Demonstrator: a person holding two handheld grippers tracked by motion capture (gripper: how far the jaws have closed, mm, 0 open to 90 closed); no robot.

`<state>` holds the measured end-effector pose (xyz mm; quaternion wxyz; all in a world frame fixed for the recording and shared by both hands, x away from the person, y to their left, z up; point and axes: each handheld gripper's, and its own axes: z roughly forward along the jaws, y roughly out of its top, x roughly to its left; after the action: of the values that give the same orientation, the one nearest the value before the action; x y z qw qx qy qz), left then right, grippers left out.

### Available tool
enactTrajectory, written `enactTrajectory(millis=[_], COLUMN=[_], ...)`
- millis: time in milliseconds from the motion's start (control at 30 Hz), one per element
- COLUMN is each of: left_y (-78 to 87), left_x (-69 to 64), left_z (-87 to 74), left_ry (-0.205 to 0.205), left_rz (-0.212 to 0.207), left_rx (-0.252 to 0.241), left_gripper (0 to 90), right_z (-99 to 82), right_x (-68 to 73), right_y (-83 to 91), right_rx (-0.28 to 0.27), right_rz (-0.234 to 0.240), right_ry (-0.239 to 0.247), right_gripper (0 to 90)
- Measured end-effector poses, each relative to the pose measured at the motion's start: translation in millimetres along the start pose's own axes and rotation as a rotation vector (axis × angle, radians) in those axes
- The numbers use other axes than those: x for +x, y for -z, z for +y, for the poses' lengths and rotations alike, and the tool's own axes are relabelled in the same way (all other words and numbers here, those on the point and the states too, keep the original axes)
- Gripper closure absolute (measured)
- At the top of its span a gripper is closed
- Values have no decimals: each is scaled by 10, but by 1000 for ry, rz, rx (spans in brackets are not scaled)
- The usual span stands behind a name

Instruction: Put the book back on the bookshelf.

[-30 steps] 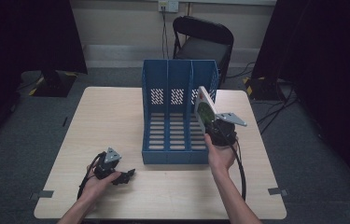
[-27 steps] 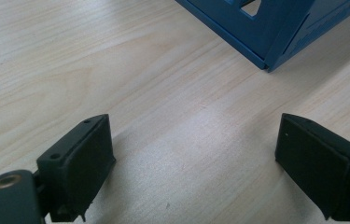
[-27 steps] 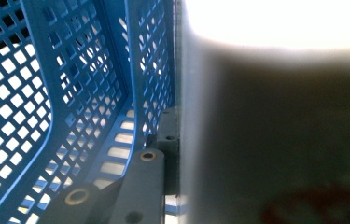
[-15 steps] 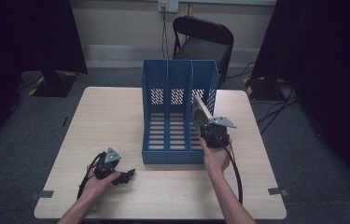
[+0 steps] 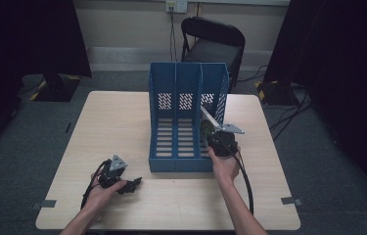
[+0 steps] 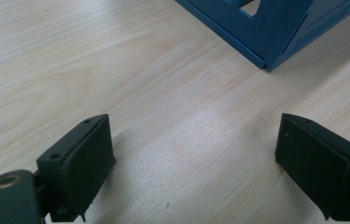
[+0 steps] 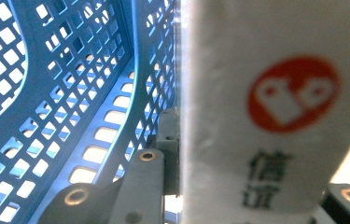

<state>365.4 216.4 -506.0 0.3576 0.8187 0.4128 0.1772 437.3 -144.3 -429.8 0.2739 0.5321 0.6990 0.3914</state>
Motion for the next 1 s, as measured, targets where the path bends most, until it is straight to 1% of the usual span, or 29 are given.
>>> enactTrajectory(millis=[133,433,533,600,633,700,767,833,867,1000], left_y=[0,0,0,0,0,0,0,0,0,0], left_x=[1,1,1,1,1,0,0,0,0,0], left_z=[0,0,0,-1,0,0,0,0,-1,0], left_ry=[-1,-1,-1,-1,-3,-2,-3,-3,-2,-3], left_rz=[0,0,0,0,-1,-1,-1,-1,-1,-1], left_rx=[0,0,0,0,1,0,0,0,0,0], left_gripper=[107,107,107,108,106,105,105,105,105,105], right_z=[-6,-9,-12,-10,-12,-19,-26,-28,-31,-72], right_x=[-21,-29,-39,-42,-40,-26,-14,-6,-5,-19], right_y=[-5,-6,-2,8,9,16,18,19,21,37], right_rx=[6,12,4,3,8,3,-1,1,-1,-18], right_rz=[4,5,-1,1,10,8,9,11,15,30], right_ry=[-6,6,3,9,14,37,29,39,39,7], right_gripper=[760,758,746,744,756,758,758,757,754,710])
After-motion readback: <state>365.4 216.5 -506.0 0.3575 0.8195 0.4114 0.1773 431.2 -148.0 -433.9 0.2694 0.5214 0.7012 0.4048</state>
